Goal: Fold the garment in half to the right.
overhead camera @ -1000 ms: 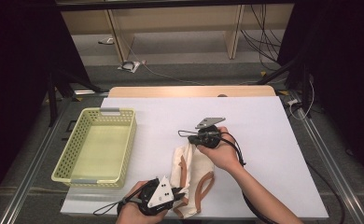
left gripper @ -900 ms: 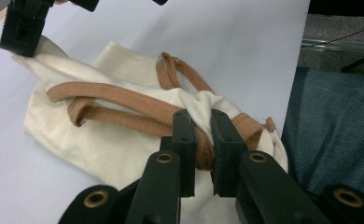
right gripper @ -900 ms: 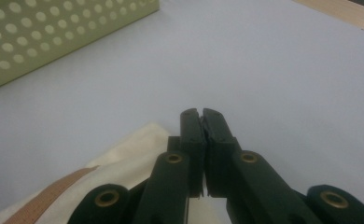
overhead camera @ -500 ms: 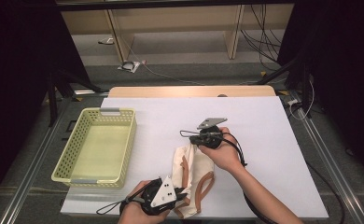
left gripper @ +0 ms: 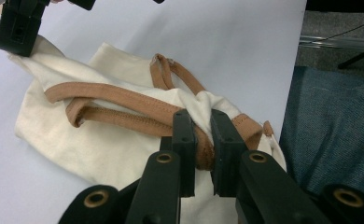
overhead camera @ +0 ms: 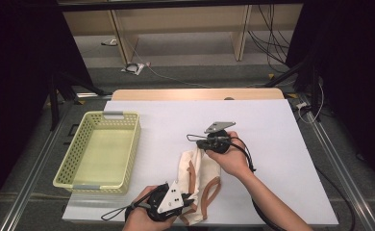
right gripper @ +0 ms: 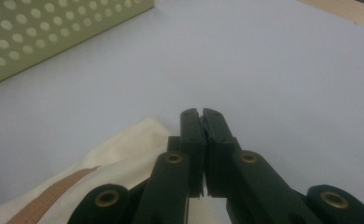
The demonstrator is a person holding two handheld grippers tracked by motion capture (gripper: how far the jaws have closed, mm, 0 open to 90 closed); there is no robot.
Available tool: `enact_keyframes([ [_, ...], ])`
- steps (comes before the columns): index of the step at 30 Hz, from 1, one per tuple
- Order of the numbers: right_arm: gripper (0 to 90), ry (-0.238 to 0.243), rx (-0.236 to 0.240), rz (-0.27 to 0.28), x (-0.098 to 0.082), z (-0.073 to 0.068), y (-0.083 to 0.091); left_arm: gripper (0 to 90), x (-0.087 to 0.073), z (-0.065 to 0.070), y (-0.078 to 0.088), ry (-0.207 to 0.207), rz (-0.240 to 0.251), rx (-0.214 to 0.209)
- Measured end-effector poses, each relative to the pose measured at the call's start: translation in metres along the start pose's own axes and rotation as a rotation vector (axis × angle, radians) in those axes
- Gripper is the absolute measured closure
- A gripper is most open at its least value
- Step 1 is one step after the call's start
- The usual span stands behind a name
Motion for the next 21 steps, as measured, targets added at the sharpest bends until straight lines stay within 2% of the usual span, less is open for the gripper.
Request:
enact_keyframes([
  [21,88.5,-0.006,0.002,-0.007,-0.0028,0.0023,0.0007,81.9,-0.0012,-0.0006,-0.0028,0.004,-0.013,-0.01],
])
Point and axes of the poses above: each handheld gripper's, and its own axes: y roughly backward along the jaws, x roughly out of its top, z roughly to its right, the point moved 1 cm from there along -y, roughly forward along the jaws, and after that the axes turned 11 degrees about -x, right-handed, at the moved point
